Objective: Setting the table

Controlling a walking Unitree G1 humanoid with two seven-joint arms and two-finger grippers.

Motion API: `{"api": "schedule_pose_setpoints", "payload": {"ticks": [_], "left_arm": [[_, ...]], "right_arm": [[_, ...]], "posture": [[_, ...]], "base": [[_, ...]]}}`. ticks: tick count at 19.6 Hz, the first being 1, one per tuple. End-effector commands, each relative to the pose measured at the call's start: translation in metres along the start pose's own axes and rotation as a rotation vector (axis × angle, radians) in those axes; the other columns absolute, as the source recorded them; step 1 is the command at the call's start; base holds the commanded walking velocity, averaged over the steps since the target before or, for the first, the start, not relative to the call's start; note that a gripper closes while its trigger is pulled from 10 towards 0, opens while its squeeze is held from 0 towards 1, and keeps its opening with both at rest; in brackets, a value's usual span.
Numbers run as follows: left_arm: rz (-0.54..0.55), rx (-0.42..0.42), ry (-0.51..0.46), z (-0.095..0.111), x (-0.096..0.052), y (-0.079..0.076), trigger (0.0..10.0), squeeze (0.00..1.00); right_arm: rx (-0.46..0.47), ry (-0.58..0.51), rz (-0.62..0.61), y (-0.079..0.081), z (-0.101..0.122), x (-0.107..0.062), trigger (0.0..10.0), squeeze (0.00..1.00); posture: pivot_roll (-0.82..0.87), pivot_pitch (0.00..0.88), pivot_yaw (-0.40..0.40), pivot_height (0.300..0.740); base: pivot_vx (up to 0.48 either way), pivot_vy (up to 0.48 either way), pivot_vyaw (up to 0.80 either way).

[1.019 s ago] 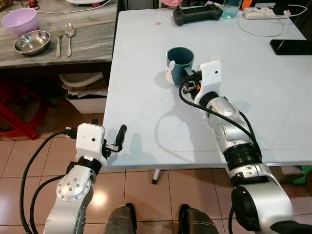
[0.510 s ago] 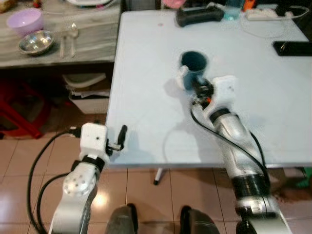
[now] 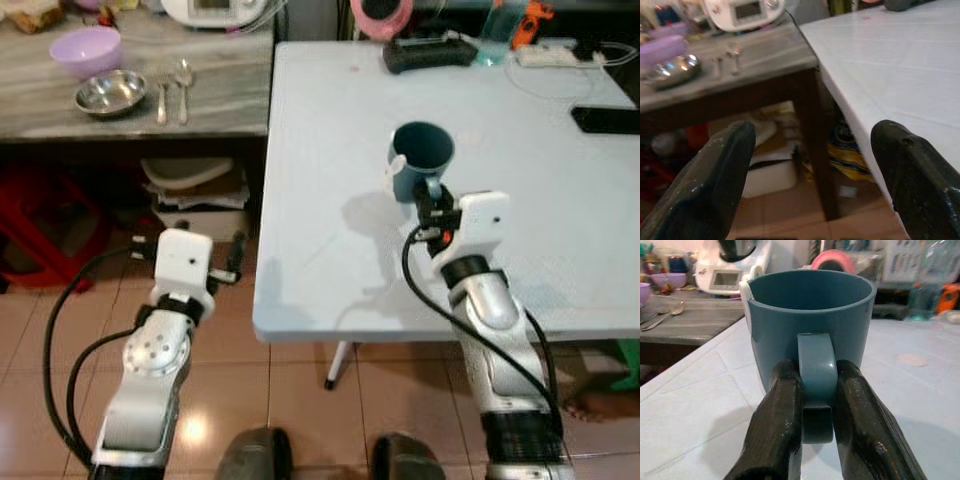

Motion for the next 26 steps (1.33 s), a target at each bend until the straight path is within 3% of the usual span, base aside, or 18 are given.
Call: {"api": "schedule_pose_setpoints", "payload": {"ticks": [1,7,18,20,26], "left_arm": [[0.012,0.018,-0.001,-0.001,0.005,-0.002,10.0,0.0],[0.016,0.025,-0.032,0.005,0.013,-0.001,10.0,0.0],[0.06,0.043,-0.039,0.002,0.015,0.004,10.0,0.0],[0.06,0.041,-0.037,0.0,0.014,0.002,10.0,0.0],[0.079,0.04,-0.053,0.001,0.019,0.004,10.0,0.0]], "right_arm": [[-0.027,-0.04,-0.021,-0.006,0.013,-0.002,0.0,0.0],[-0.043,-0.045,-0.027,-0.008,0.018,-0.004,0.0,0.0],[-0.046,-0.037,-0.014,-0.004,0.019,-0.006,0.3,0.0],[-0.046,-0.029,-0.007,-0.003,0.018,-0.007,10.0,0.0],[-0.068,-0.022,0.008,-0.002,0.018,-0.006,10.0,0.0]], "posture": [[0.01,0.041,0.044,0.74],[0.0,0.026,0.044,0.74],[0.01,0.017,0.035,0.74],[0.01,0.013,0.033,0.74],[0.0,0.0,0.031,0.74]], "base": [[0.0,0.472,0.0],[0.0,0.445,0.0],[0.282,0.387,0.0],[0.377,0.293,0.0],[0.396,0.27,0.08]]}}
Point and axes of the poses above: a point about 5 cm out from each wrist's last joint towards the gripper, its own x axis pointing out of the wrist towards the gripper, its own z axis along the axis of the wrist's last joint, y = z × x, the point moved 5 cm from there along x, pointing out of the wrist towards the gripper, and after that the axes turned 3 degrees about x, right-handed, at the moved point
